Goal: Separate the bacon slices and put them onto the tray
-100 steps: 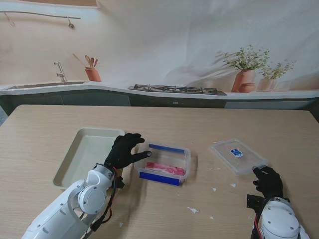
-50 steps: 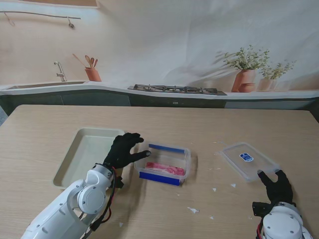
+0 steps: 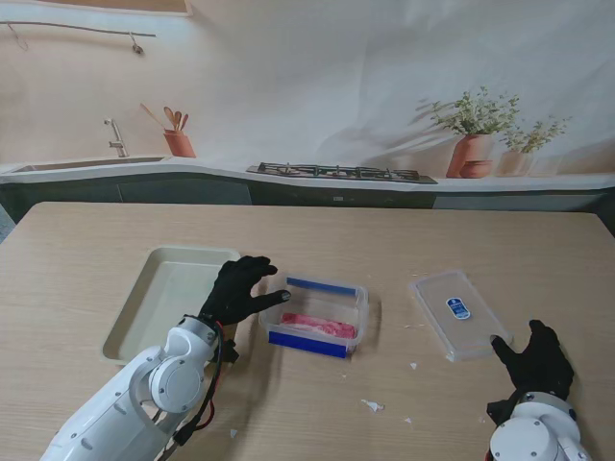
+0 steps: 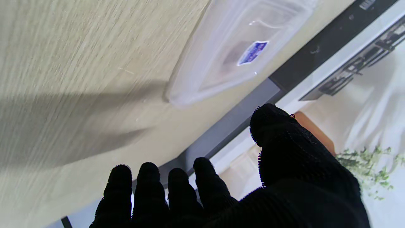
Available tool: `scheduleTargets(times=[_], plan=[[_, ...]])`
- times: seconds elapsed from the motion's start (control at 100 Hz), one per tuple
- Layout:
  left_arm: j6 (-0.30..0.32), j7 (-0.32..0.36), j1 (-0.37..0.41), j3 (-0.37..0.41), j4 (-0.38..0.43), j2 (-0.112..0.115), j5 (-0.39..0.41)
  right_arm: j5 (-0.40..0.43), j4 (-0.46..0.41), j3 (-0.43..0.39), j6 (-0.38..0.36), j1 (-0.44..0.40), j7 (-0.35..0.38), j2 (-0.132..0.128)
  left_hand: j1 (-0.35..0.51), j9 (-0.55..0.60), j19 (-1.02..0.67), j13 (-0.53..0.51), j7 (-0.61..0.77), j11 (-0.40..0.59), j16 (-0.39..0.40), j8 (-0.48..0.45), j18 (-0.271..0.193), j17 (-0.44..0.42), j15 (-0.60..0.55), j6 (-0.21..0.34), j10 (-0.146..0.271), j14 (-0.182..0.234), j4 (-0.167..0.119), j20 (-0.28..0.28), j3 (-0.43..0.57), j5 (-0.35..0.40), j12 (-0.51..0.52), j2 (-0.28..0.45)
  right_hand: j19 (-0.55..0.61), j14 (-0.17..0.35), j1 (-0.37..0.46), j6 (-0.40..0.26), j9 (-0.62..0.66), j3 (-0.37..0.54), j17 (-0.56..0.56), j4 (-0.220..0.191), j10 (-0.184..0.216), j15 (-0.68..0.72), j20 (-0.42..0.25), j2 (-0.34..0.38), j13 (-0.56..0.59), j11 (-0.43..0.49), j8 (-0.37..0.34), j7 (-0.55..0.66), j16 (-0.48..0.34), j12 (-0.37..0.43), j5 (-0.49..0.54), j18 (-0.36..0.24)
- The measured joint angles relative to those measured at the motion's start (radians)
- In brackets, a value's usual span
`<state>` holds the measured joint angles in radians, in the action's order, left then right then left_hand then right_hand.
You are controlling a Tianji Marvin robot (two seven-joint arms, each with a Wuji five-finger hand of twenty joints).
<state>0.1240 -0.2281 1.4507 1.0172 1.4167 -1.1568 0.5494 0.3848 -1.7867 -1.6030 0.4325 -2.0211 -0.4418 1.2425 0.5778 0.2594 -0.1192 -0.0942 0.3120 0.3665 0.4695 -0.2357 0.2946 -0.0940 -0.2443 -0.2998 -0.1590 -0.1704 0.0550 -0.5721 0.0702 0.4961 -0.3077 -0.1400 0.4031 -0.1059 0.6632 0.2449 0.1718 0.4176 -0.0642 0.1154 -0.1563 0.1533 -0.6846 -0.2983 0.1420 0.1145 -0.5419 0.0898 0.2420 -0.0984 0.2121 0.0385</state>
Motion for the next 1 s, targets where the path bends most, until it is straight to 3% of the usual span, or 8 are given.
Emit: scheduleTargets(times=[0.13,0.22,0.35,0.43,0.62,0.76,0.85,1.0], plan=[[0.000,0.000,0.000,0.001,0.000,0.000,0.001,0.184,-0.004,0.022,0.069,0.001,0.027,-0.015,0.000,0.000,0.000,0.000,0.000,0.000,0.000,0.000,0.000,0.000,0.000,0.000,0.000,0.000,0.000,0.000,0.000,0.000,0.000,0.000,-0.012,0.001,-0.001,-0.016,0.000,0.037,0.000,0.000,0.015,0.000,0.000,-0.024,0.000,0.000,0.000,0.017,0.000,0.000,0.000,0.000],[0.000,0.000,0.001,0.001,0.000,0.000,0.002,0.162,0.000,0.031,0.041,0.006,0.001,-0.021,0.000,0.000,0.000,0.000,0.000,0.000,0.000,0.000,0.000,0.000,0.000,0.000,0.000,0.000,0.000,0.000,0.000,0.000,0.000,0.000,-0.014,0.002,-0.001,-0.037,0.000,0.059,0.000,0.000,0.015,0.000,-0.002,-0.025,0.000,0.000,0.000,0.042,0.000,0.000,0.002,0.000],[0.002,-0.001,0.001,0.003,0.000,0.000,0.002,0.202,0.029,0.035,-0.087,0.016,-0.065,-0.021,0.000,0.000,0.000,0.000,0.000,0.000,0.000,0.000,0.000,0.000,0.000,0.000,0.000,0.000,0.000,0.000,0.000,0.000,0.000,0.000,-0.023,0.011,-0.001,-0.064,0.000,0.092,0.003,0.000,0.027,0.013,-0.008,-0.036,0.000,0.016,0.008,0.089,0.000,-0.016,0.015,0.000],[0.004,-0.002,0.001,0.004,0.000,0.000,0.002,0.245,0.029,0.035,-0.125,0.017,-0.058,-0.026,0.000,0.000,0.000,0.000,0.000,0.000,0.000,0.000,0.000,0.000,0.001,0.000,0.000,0.001,0.000,0.000,0.000,0.000,0.000,0.000,-0.023,0.011,-0.014,-0.073,0.000,0.106,0.004,0.000,0.027,0.028,-0.008,-0.041,0.000,0.048,0.018,0.108,0.000,-0.030,0.019,0.000],[0.023,-0.003,0.000,0.005,-0.003,0.000,-0.001,0.243,-0.027,0.036,-0.183,0.017,-0.004,-0.044,0.001,0.000,-0.007,0.000,0.001,0.000,0.000,0.000,0.000,0.000,0.012,0.029,0.000,0.002,0.000,-0.019,0.000,-0.014,0.000,0.000,-0.028,0.011,-0.014,-0.075,0.001,0.139,0.019,0.000,0.027,0.068,-0.009,-0.048,0.000,0.099,0.035,0.151,0.000,-0.054,0.044,0.000],[0.066,0.014,0.000,0.018,-0.005,0.000,-0.006,0.265,-0.058,0.058,-0.242,0.036,0.004,-0.055,0.027,-0.021,-0.027,0.000,0.010,-0.002,0.000,0.000,-0.003,0.001,0.038,0.065,0.000,0.017,0.000,-0.037,0.000,-0.053,0.000,-0.006,-0.034,0.011,-0.013,-0.076,0.010,0.188,0.085,0.000,0.027,0.235,-0.007,-0.072,0.000,0.297,0.063,0.204,0.026,-0.139,0.077,0.000],[0.093,0.040,0.000,0.031,-0.005,0.005,0.009,0.279,-0.072,0.068,-0.322,0.057,0.045,-0.063,0.028,-0.029,-0.027,0.000,0.009,-0.032,-0.002,0.000,-0.004,0.021,0.068,0.071,0.002,0.037,0.000,-0.037,0.005,-0.079,0.024,-0.029,-0.035,0.010,-0.013,-0.076,0.010,0.207,0.157,0.000,0.027,0.310,0.024,-0.072,0.007,0.429,0.073,0.243,0.060,-0.187,0.106,-0.002],[0.114,0.083,0.002,0.055,0.002,0.019,0.027,0.287,-0.110,0.101,-0.347,0.098,0.111,-0.082,0.028,-0.033,-0.028,0.001,0.003,-0.093,-0.024,0.001,-0.014,0.052,0.110,0.074,0.011,0.050,0.000,-0.037,0.047,-0.107,0.063,-0.080,-0.035,-0.009,0.011,-0.077,0.010,0.220,0.188,0.000,0.020,0.345,0.046,-0.072,0.050,0.532,0.083,0.271,0.071,-0.220,0.142,0.003]])
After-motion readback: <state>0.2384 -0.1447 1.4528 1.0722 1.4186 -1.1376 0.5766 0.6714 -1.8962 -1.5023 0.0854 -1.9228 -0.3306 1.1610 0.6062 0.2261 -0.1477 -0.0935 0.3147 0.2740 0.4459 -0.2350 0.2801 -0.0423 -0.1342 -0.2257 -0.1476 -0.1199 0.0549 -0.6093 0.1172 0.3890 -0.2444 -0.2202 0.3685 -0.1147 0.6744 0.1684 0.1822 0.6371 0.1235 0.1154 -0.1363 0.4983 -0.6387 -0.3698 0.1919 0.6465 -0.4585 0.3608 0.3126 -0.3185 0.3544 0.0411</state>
